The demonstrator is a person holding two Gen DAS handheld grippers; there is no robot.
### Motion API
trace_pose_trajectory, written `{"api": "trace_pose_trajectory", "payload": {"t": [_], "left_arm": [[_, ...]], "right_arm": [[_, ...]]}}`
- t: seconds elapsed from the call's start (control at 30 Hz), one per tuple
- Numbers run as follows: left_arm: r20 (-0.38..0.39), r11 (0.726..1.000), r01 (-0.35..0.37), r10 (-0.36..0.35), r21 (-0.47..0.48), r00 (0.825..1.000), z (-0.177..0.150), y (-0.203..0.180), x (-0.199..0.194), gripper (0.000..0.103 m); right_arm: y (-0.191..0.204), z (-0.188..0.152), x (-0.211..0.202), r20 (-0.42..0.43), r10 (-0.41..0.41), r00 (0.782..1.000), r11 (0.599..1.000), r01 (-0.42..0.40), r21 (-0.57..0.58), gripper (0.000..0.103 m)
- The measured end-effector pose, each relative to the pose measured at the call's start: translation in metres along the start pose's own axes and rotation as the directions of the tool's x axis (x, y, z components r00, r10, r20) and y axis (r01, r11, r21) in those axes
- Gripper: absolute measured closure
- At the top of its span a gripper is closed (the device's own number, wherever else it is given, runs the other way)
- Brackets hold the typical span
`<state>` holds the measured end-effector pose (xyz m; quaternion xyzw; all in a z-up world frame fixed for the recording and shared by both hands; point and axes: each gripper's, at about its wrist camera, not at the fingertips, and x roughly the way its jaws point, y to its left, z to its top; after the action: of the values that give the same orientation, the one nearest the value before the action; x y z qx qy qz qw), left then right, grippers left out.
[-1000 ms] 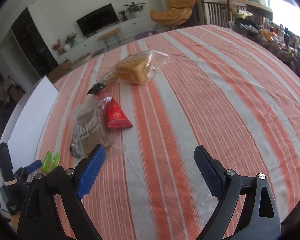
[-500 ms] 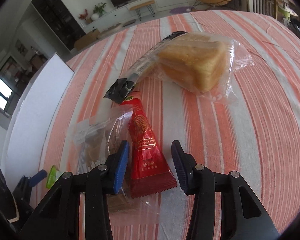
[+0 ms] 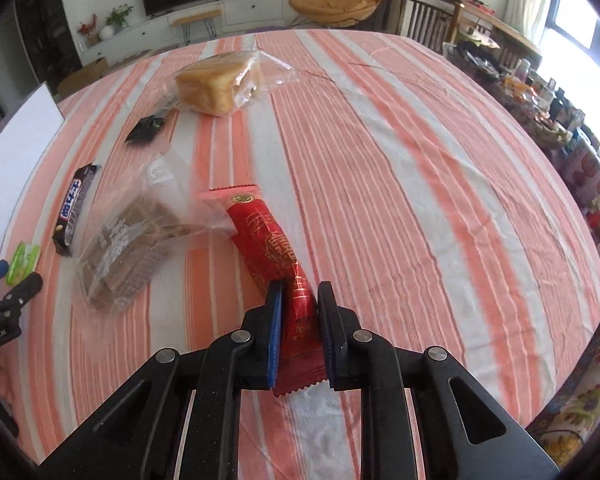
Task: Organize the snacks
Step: 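Open the right tool and set the red packet on the table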
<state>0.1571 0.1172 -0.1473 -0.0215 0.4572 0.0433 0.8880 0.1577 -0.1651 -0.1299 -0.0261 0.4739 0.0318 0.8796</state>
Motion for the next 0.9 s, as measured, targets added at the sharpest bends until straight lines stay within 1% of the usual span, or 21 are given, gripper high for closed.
{"api": "trace_pose_trajectory", "payload": {"t": [0.03,0.07,0.1,0.13,0.2,0.27,0.33,0.4,0.9], "left_arm": [[0.000,1.000,0.000,0.000,0.000,1.000,0.000,0.000,0.000,0.000],[0.000,1.000,0.000,0.000,0.000,1.000,0.000,0.000,0.000,0.000],[0.000,1.000,0.000,0.000,0.000,1.000,0.000,0.000,0.000,0.000],[0.000,1.000,0.000,0.000,0.000,1.000,0.000,0.000,0.000,0.000],[0.000,1.000,0.000,0.000,0.000,1.000,0.000,0.000,0.000,0.000],[0.000,1.000,0.000,0.000,0.000,1.000,0.000,0.000,0.000,0.000],[0.000,1.000,0.000,0.000,0.000,1.000,0.000,0.000,0.000,0.000],[0.000,1.000,0.000,0.000,0.000,1.000,0.000,0.000,0.000,0.000],[0.000,1.000,0.000,0.000,0.001,1.000,0.000,0.000,0.000,0.000]], "right_arm": [[-0.005,-0.001,0.002,-0.025,0.018,1.000,1.000,-0.018,0.021,0.057],[-0.009,-0.001,0.002,-0.025,0.038,0.999,0.998,-0.037,0.042,0.028],[-0.012,0.000,0.001,-0.014,0.039,0.999,0.997,-0.038,0.059,0.025],[-0.014,-0.001,0.000,-0.014,0.043,0.999,0.997,-0.042,0.069,0.026],[-0.013,-0.001,0.009,-0.057,0.071,0.996,0.996,-0.067,0.066,0.024],[-0.006,0.001,0.013,-0.070,0.063,0.996,0.997,-0.061,0.038,0.018],[0.001,0.000,0.014,-0.079,0.042,0.996,0.999,-0.042,0.011,0.016],[0.000,-0.001,0.015,-0.080,0.050,0.996,0.999,-0.049,0.012,0.013],[0.001,-0.003,0.014,-0.080,0.053,0.995,0.999,-0.052,0.007,0.011]]}}
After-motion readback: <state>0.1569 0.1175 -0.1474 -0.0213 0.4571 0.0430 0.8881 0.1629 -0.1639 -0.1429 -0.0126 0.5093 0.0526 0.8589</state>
